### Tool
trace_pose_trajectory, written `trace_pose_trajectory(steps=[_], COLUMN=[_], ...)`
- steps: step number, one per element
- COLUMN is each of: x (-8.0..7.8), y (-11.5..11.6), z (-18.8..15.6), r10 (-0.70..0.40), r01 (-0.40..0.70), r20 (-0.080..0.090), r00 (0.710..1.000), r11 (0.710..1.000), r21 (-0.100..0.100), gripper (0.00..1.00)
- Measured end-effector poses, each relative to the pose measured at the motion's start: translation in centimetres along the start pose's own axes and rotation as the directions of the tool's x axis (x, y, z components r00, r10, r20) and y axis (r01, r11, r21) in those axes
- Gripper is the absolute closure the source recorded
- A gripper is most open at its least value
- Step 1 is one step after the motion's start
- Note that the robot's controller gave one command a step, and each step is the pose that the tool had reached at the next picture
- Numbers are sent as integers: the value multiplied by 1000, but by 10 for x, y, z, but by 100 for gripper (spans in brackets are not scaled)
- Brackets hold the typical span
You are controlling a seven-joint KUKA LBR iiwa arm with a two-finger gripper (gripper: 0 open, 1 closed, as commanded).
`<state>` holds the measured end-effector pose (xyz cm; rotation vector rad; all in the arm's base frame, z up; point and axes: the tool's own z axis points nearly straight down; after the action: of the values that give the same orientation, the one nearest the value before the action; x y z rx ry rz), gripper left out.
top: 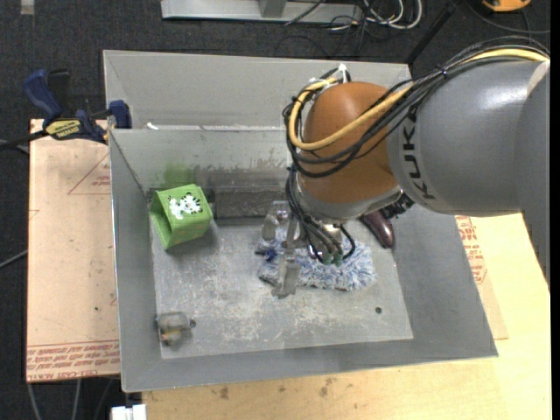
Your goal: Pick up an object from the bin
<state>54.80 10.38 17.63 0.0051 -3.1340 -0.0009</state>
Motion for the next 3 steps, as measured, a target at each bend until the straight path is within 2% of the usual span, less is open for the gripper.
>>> trace_pose_trajectory(steps=[1,2,3], x=[-2,-9,-2], y=[0,-12,-43], z=[-4,4,43], r10=[2,41,-2], r01=[-2,-41,2], r20=[8,9,10], r00=[1000,999,1000], r11=[1000,999,1000], r21=[-1,-2,-1], gripper=[0,0,0])
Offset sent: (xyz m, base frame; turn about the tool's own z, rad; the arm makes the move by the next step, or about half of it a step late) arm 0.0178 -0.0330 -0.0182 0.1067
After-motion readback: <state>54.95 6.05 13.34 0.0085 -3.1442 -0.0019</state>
